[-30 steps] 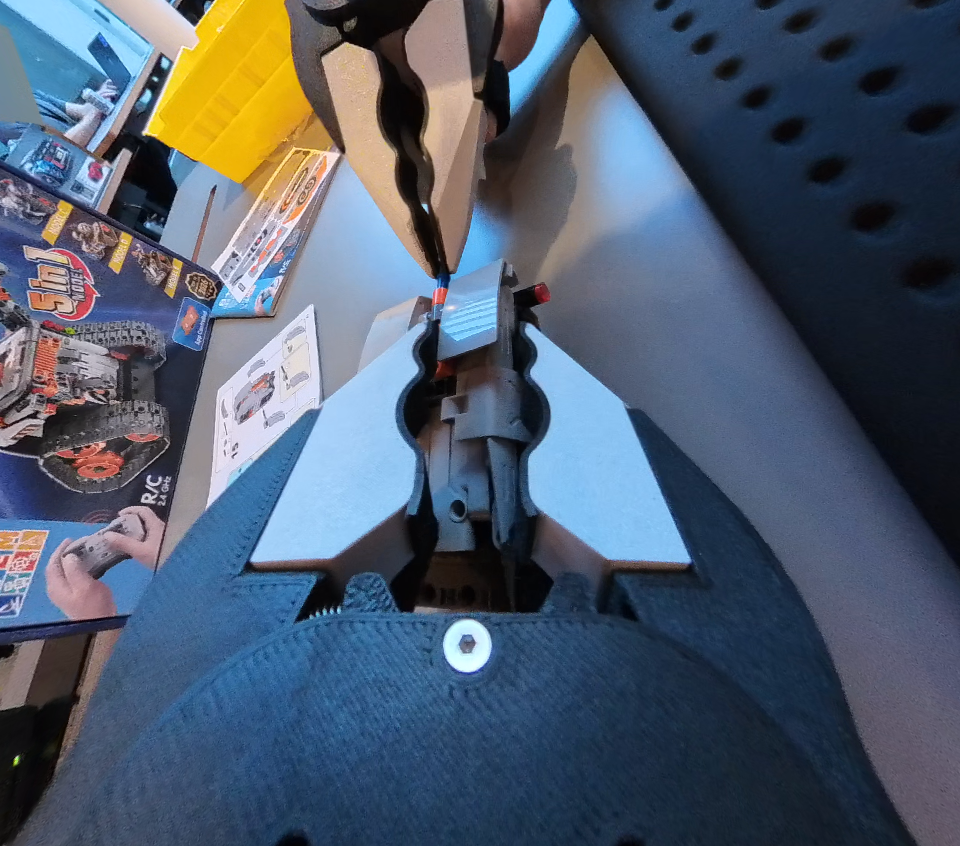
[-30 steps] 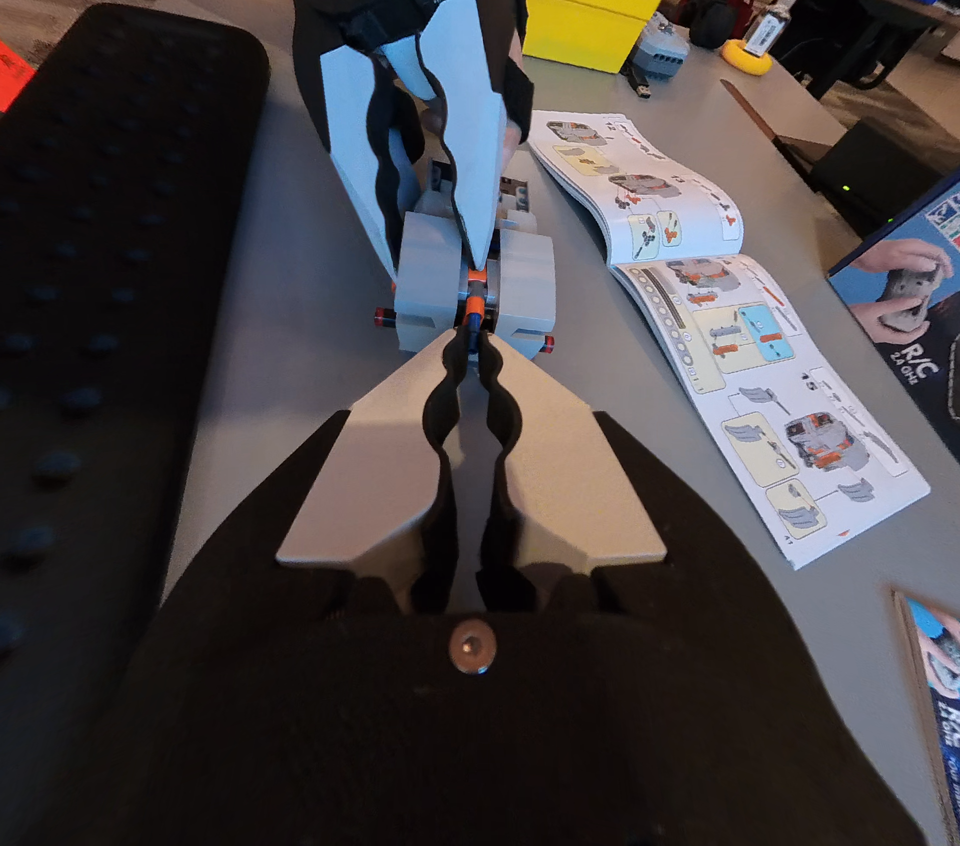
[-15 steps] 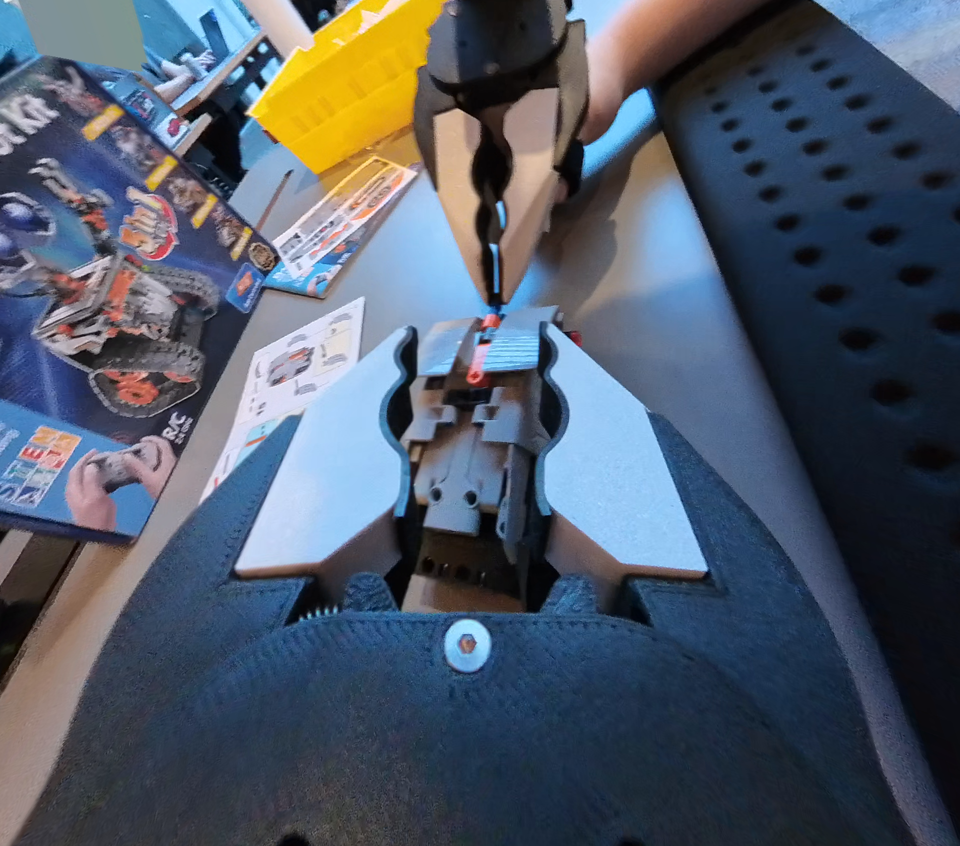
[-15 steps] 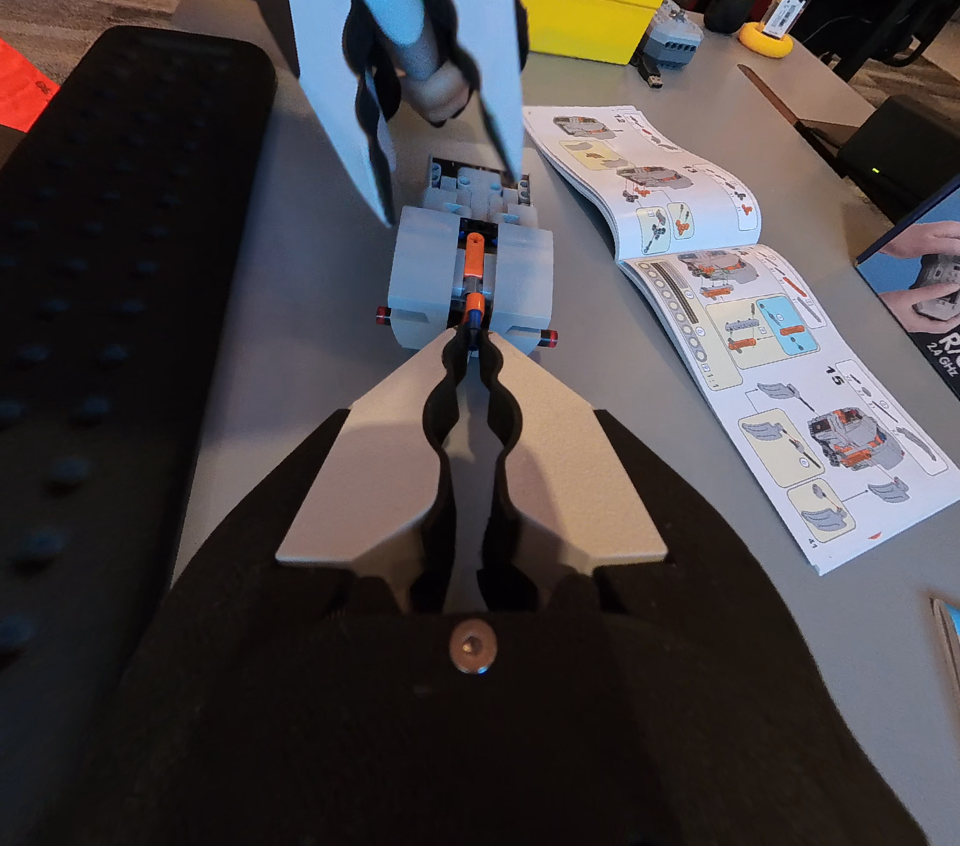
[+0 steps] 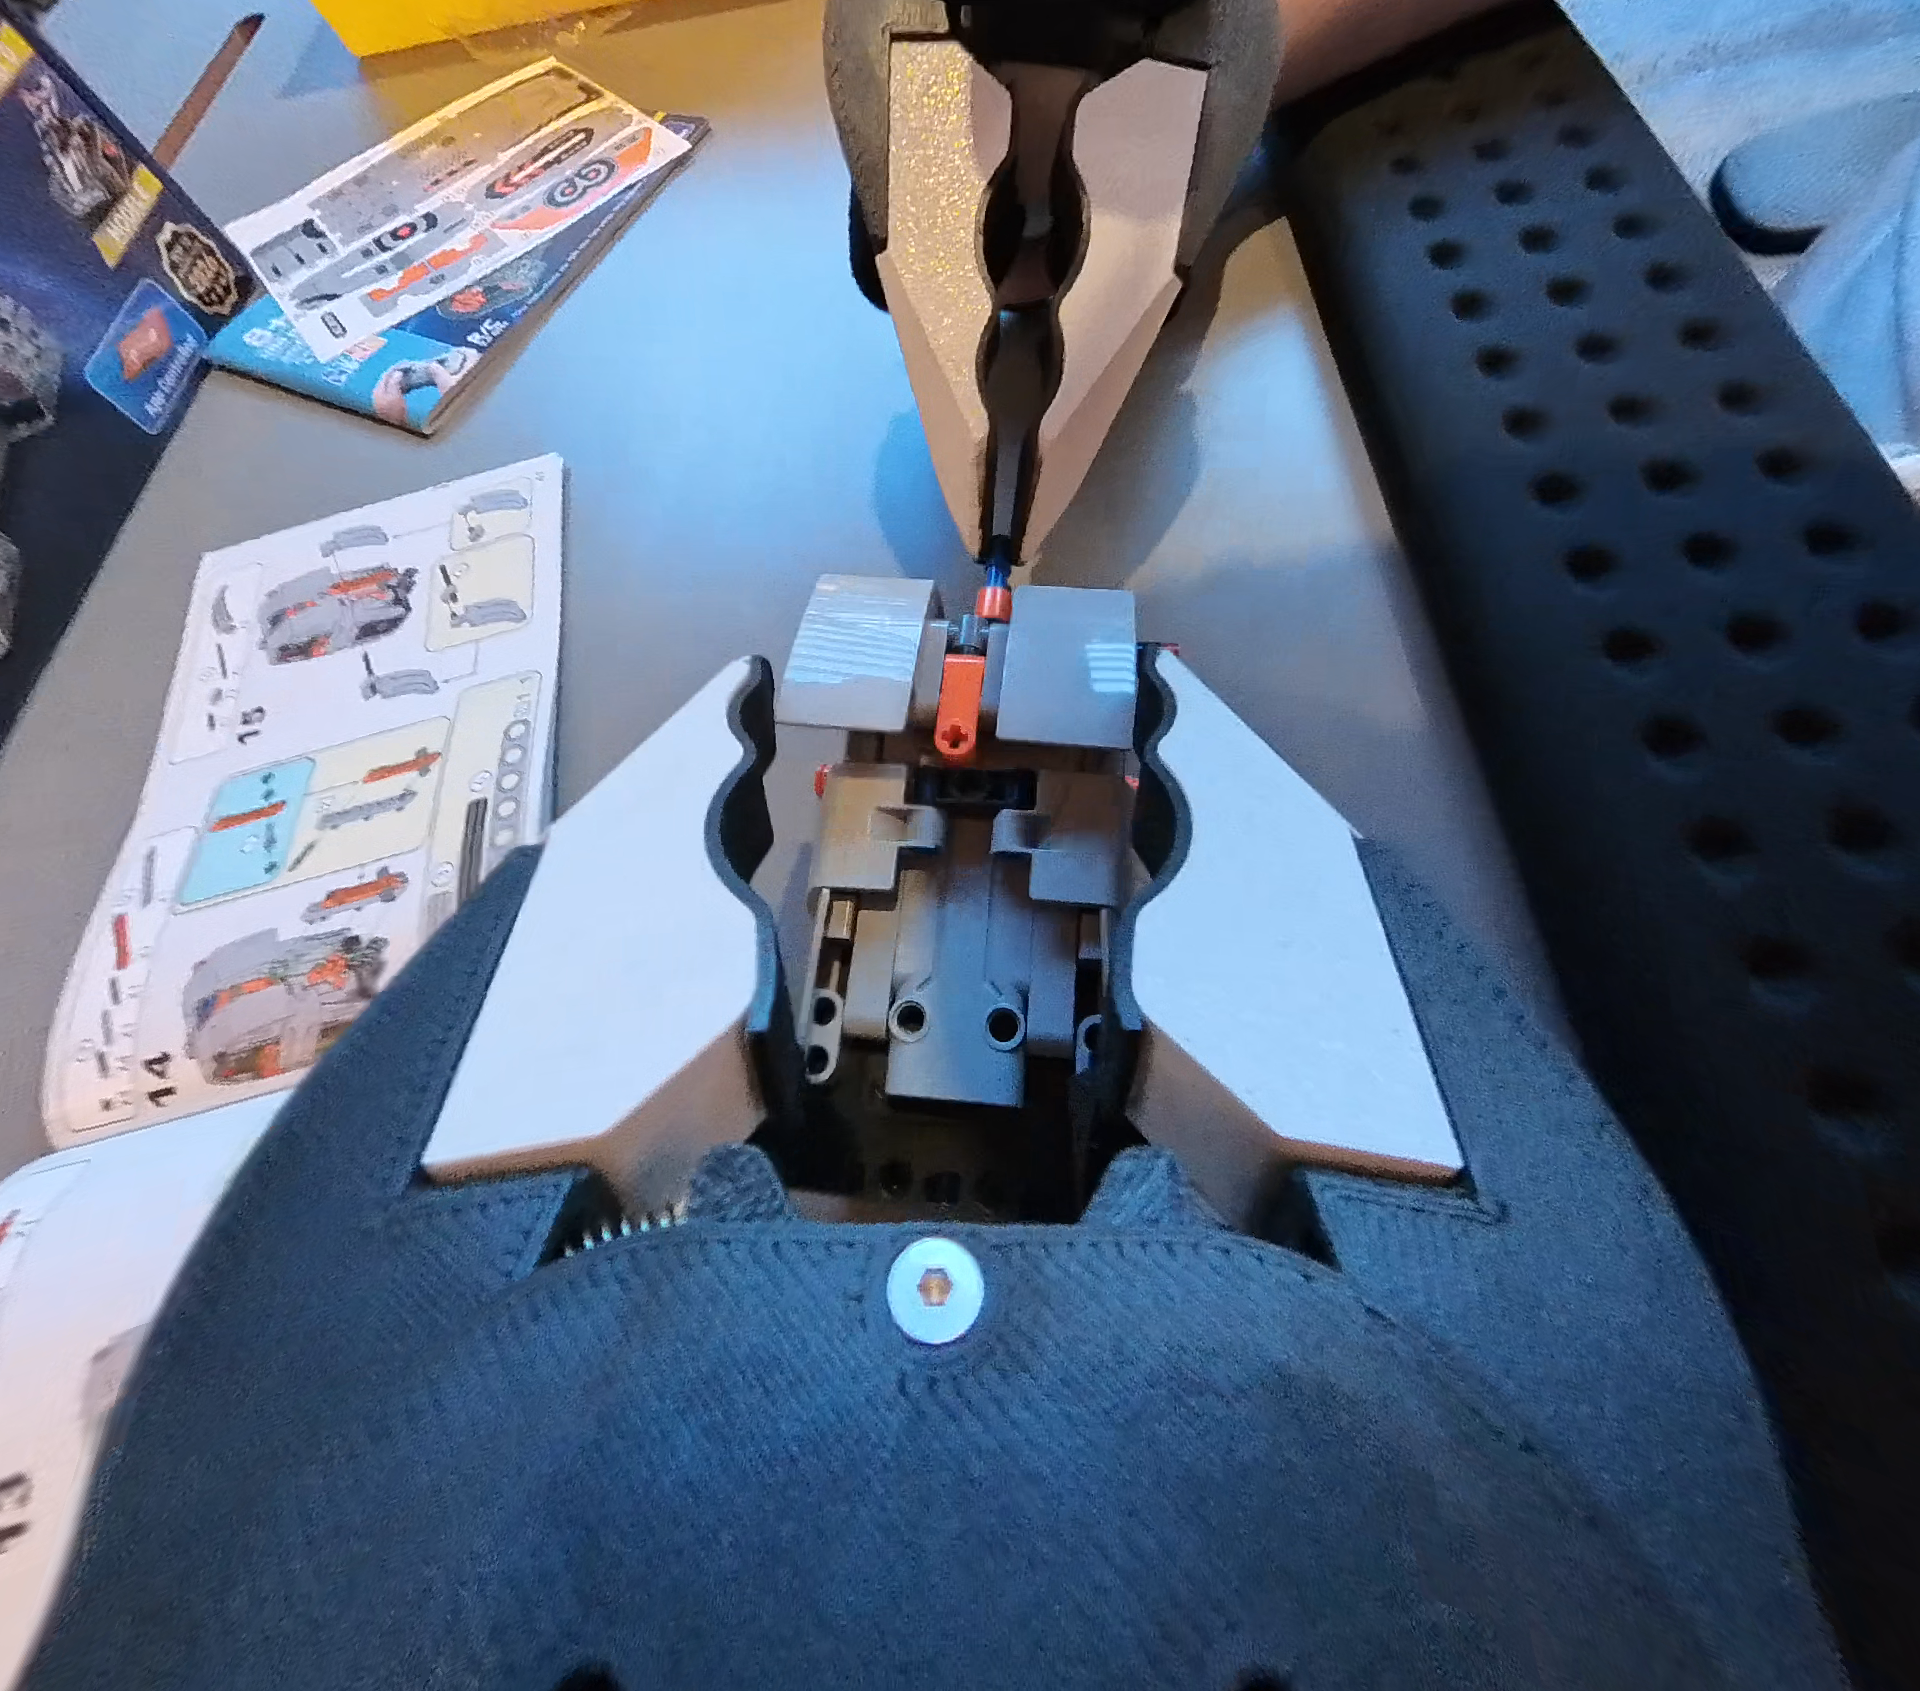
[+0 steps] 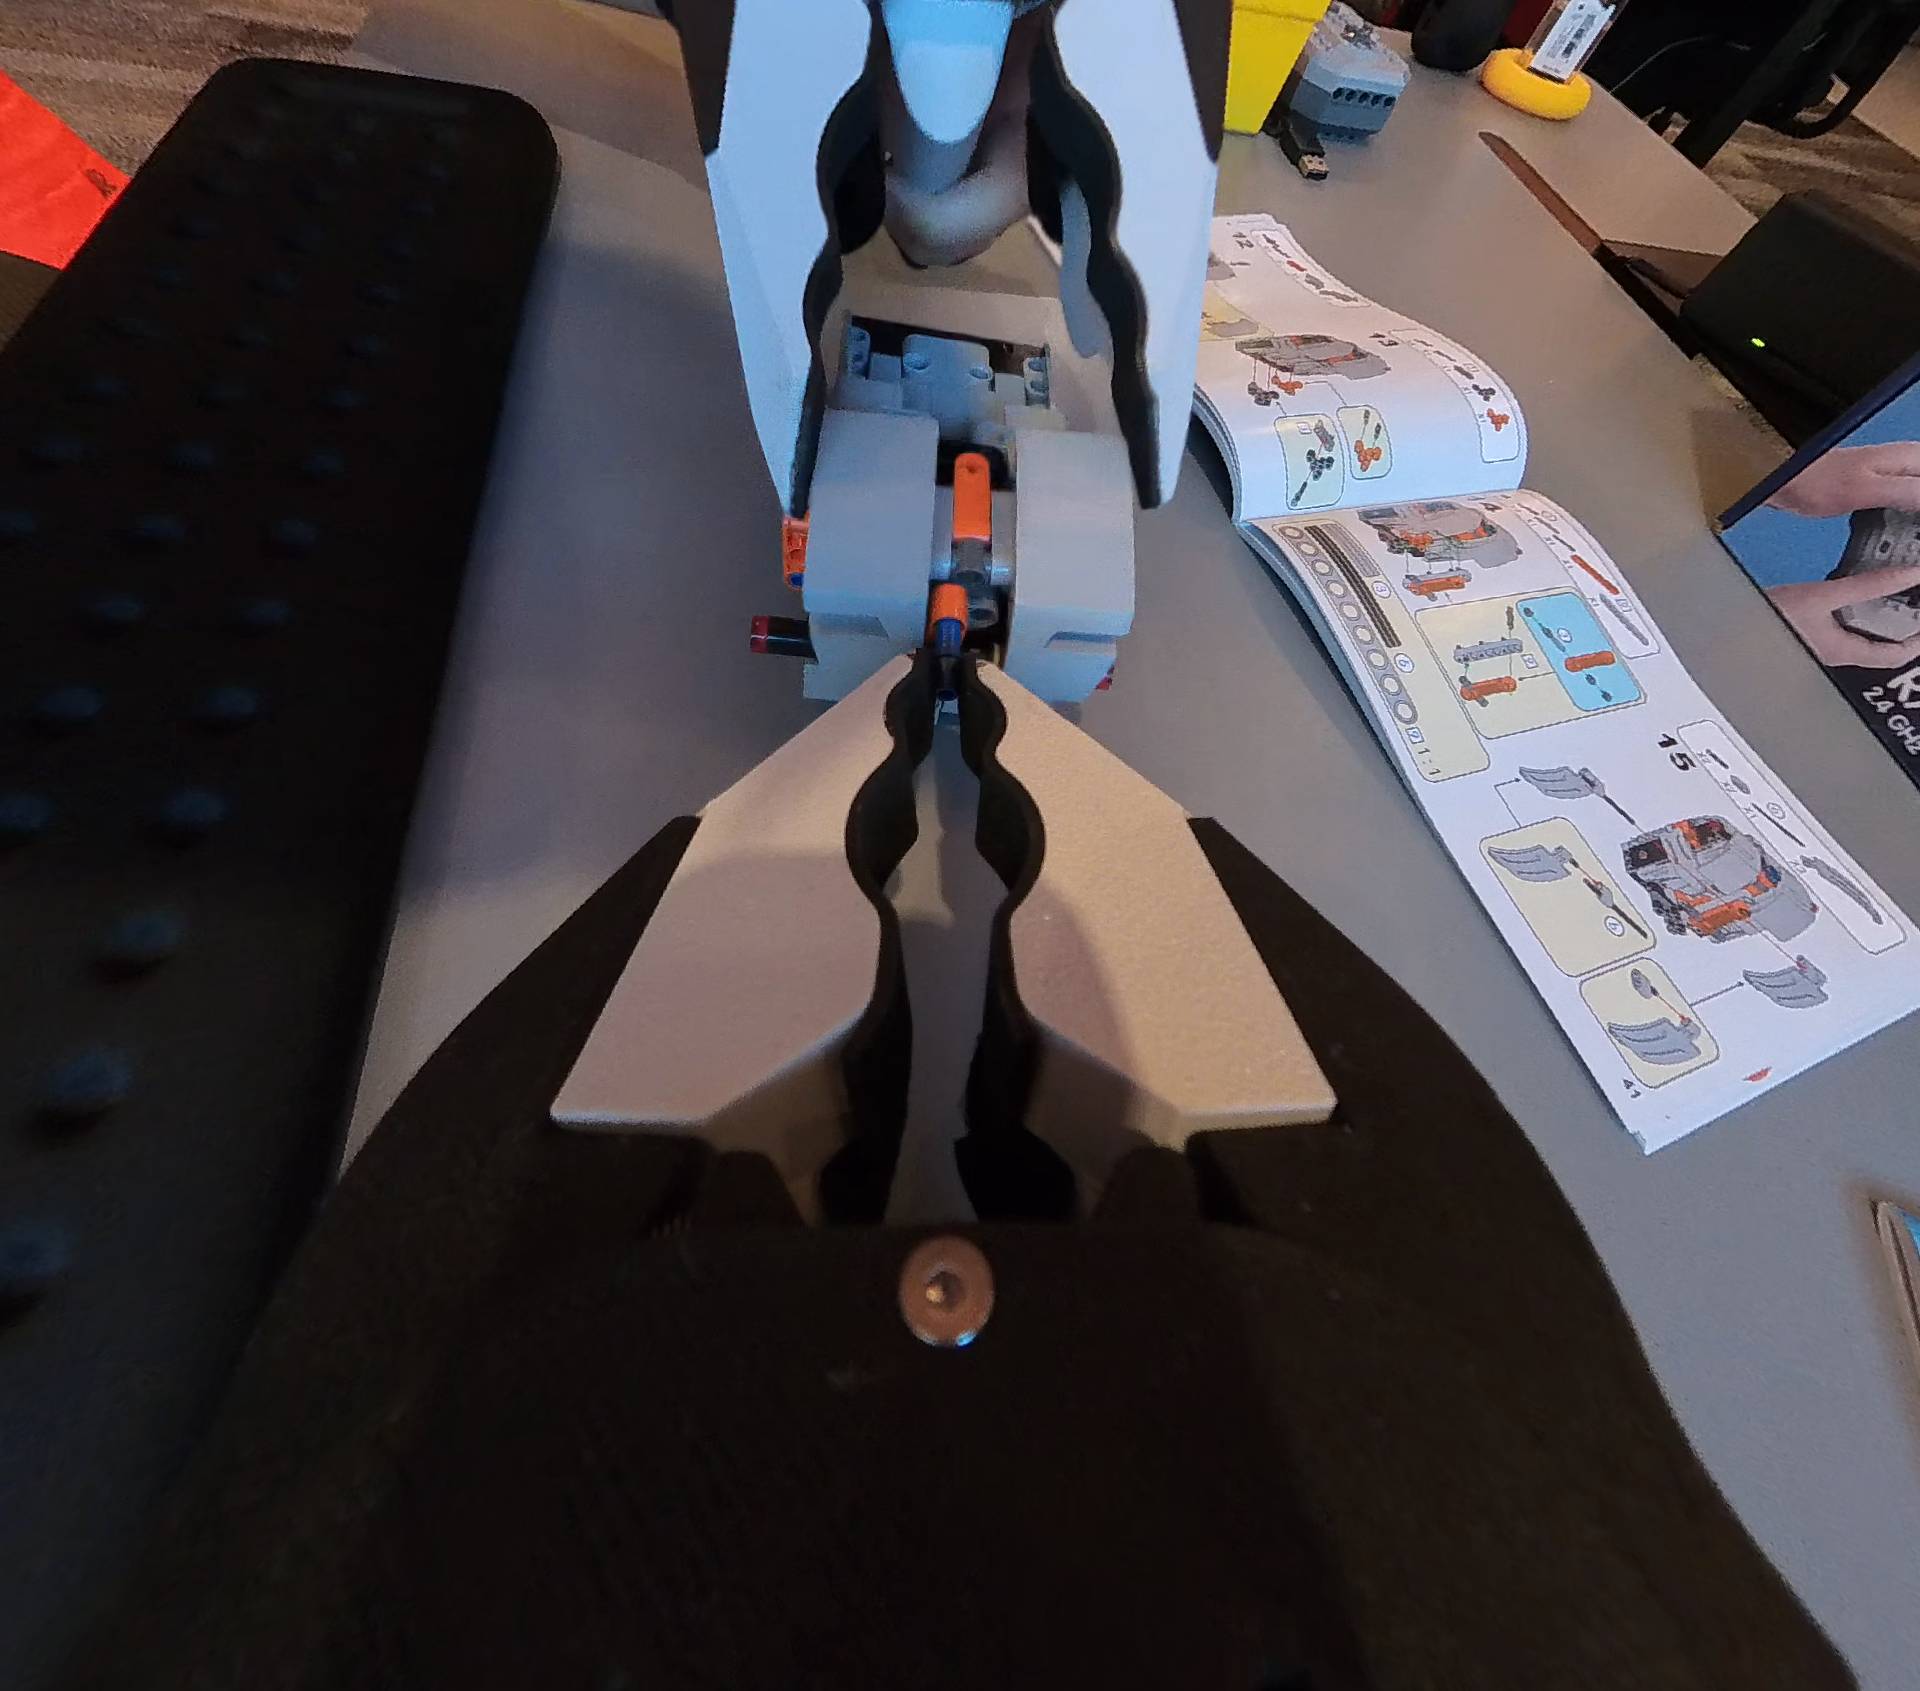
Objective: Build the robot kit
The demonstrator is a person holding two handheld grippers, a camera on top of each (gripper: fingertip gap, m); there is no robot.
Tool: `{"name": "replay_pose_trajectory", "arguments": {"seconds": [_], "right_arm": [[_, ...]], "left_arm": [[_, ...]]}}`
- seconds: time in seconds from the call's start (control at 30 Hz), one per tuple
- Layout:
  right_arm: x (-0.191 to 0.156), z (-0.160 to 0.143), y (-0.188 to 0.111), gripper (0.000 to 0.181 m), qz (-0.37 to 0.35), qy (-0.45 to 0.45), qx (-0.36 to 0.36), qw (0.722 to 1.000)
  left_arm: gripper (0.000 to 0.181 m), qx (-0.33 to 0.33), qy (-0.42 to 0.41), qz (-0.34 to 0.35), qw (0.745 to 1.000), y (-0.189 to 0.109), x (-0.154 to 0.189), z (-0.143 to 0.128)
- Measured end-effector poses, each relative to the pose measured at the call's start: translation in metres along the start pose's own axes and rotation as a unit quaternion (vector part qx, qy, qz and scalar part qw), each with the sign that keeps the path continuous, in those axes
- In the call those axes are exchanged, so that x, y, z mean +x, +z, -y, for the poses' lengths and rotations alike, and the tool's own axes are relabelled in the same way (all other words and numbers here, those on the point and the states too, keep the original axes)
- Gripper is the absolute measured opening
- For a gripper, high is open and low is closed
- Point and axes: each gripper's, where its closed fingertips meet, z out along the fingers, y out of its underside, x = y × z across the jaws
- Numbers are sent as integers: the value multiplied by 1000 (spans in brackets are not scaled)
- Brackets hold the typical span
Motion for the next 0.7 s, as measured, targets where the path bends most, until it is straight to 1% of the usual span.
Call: {"name": "replay_pose_trajectory", "arguments": {"seconds": [0.07,0.17,0.3,0.37,0.4,0.43,0.47,0.5,0.57,0.63,0.7], "right_arm": [[0,0,0,2,1,3,1,1000],[0,0,0,2,4,12,2,1000],[-3,1,1,2,7,9,5,1000],[-5,3,2,3,14,7,5,1000],[-6,2,2,17,21,5,0,1000],[-7,4,0,41,25,-9,-2,1000],[-9,7,-3,47,38,-50,-5,998],[-10,10,-6,46,50,-109,-15,993],[-10,11,-10,46,82,-236,-54,967],[-6,6,-8,46,120,-345,-114,924],[-3,6,-4,41,158,-433,-140,876]], "left_arm": [[69,-5,16,7,1000,-5,0,5],[69,-19,27,20,999,-17,-1,3],[69,-7,-10,35,999,-36,-2,-9],[69,13,-38,44,998,-43,-5,-15],[69,22,-54,42,997,-45,-5,-16],[69,29,-66,36,997,-46,-4,-18],[69,31,-73,27,996,-46,-1,-21],[69,28,-74,24,997,-45,0,-25],[70,26,-68,33,997,-41,-3,-31],[70,34,-62,33,997,-37,-3,-29],[70,43,-57,27,997,-35,-2,-28]]}}
